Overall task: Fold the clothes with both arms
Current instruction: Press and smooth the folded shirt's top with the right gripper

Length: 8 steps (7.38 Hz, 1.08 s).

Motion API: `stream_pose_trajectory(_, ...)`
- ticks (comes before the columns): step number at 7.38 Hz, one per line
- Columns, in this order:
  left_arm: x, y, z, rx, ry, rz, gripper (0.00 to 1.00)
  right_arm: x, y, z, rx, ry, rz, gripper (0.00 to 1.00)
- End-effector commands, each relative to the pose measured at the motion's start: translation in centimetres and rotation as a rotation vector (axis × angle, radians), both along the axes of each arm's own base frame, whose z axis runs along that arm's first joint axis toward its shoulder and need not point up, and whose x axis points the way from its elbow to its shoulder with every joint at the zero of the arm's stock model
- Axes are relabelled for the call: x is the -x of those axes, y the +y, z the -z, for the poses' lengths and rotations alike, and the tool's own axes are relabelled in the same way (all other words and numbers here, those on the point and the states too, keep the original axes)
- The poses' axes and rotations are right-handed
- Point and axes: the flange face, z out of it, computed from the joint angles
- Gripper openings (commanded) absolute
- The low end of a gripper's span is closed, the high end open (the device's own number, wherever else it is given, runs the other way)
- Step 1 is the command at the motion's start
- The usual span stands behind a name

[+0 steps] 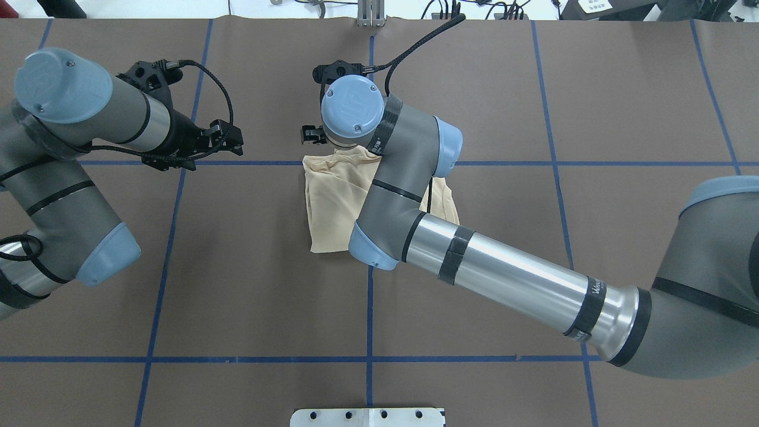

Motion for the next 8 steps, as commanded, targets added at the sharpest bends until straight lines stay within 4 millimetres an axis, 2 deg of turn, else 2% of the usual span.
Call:
stream_pose_trajectory(1,0.1,0.0,-0.1,0.000,-0.001,0.001,0.99,-1.4,1.5,-0.8,0.080,0.071,0.046,0.99)
stream_pose_trajectory(3,0.1,0.0,0.0,-0.001,0.000,0.001,0.99,-1.9,0.6,-3.4,0.042,0.127,0.078,0.99)
stream_pose_trajectory(4,0.1,0.0,0.0,-0.001,0.000,0.001,0.99,-1.5,-0.2,-4.8,0.046,0.148,0.078,0.99)
stream_pose_trajectory(5,0.1,0.0,-0.1,0.000,-0.001,0.001,0.99,-1.0,-1.0,-4.9,0.007,0.115,0.062,0.99)
stream_pose_trajectory(6,0.1,0.0,-0.1,0.000,-0.001,0.001,0.99,0.1,-1.9,-7.2,-0.017,0.089,0.055,0.99)
stream_pose_trajectory(7,0.1,0.0,-0.2,0.001,-0.003,0.003,0.99,0.2,-2.5,-7.0,-0.046,0.058,0.042,0.99)
stream_pose_trajectory(8,0.1,0.0,-0.2,0.001,-0.003,0.003,0.99,0.2,-2.7,-5.6,-0.062,0.047,0.029,0.99)
